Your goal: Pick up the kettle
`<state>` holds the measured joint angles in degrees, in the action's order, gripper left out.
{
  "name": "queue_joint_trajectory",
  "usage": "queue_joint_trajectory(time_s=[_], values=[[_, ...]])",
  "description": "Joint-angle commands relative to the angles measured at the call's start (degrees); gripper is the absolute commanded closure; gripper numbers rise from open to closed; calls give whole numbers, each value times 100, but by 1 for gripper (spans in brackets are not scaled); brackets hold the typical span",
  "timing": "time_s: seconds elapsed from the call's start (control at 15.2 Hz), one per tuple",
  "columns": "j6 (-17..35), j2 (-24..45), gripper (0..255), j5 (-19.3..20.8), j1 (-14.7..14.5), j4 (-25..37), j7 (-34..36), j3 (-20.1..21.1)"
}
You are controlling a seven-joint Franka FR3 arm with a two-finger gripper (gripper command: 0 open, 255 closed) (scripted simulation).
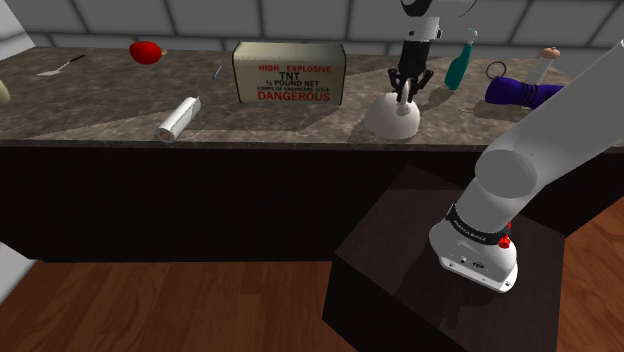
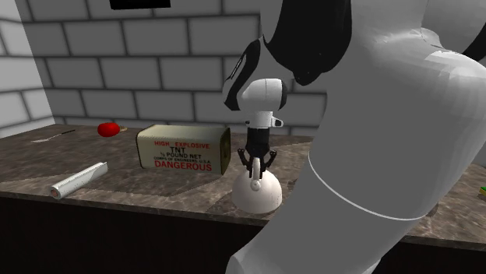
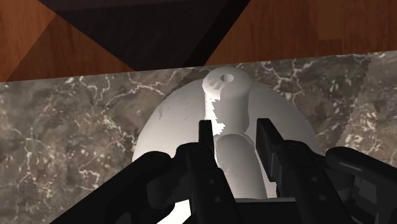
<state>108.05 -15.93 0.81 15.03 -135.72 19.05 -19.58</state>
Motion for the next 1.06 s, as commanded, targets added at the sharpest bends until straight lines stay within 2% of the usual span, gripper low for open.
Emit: queue_joint_trajectory(time_s=[0.0, 0.86, 0.99], values=[[-120, -49, 255, 10, 2, 73, 17, 11], [-1151, -323, 255, 39, -7, 844, 133, 98], [-1163, -325, 255, 39, -7, 854, 134, 99]])
